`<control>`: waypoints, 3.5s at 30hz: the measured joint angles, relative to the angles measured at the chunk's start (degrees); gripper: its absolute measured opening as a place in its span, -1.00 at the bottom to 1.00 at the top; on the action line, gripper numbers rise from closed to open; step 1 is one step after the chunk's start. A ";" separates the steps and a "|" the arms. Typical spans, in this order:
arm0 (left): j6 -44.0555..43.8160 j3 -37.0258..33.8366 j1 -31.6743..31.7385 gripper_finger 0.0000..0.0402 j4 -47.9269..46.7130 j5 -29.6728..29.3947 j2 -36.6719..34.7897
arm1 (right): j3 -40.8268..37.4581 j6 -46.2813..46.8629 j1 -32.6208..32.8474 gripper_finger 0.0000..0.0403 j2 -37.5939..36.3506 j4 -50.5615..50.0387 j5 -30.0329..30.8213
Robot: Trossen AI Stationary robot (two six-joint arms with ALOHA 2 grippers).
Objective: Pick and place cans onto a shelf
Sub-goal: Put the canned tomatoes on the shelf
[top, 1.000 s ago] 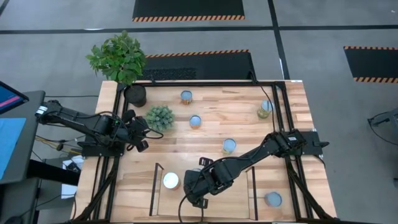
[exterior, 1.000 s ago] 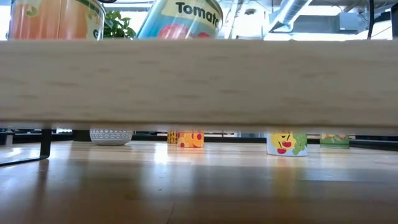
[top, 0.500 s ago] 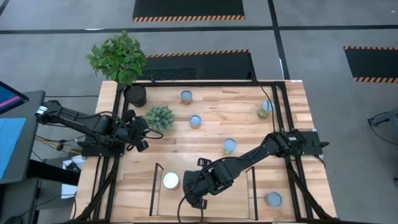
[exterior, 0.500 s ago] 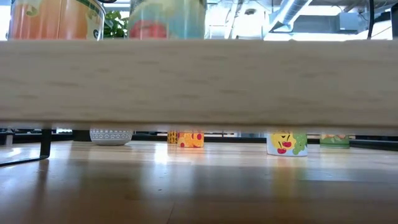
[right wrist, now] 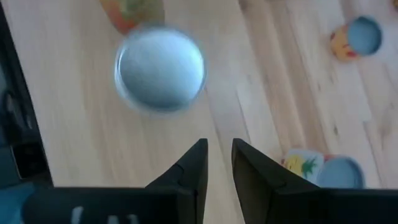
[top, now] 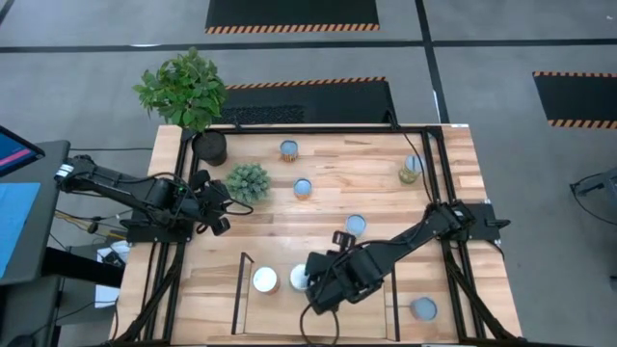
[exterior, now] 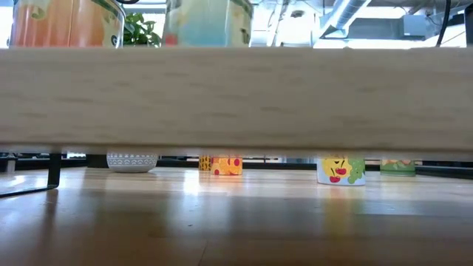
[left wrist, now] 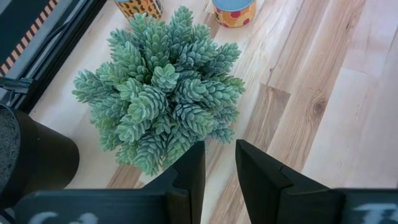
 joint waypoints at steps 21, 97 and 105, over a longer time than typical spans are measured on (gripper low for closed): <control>0.34 -0.02 0.02 -0.60 0.98 -0.02 0.02 | -4.81 -3.09 -3.22 -0.52 5.01 3.13 6.61; 0.56 -0.04 0.01 -0.60 0.96 0.00 0.00 | -5.17 -6.80 0.55 -0.52 7.81 33.43 -14.58; 0.98 -0.04 0.00 -0.60 0.96 0.01 0.00 | -5.17 -9.65 -0.64 -0.52 7.81 37.57 -15.10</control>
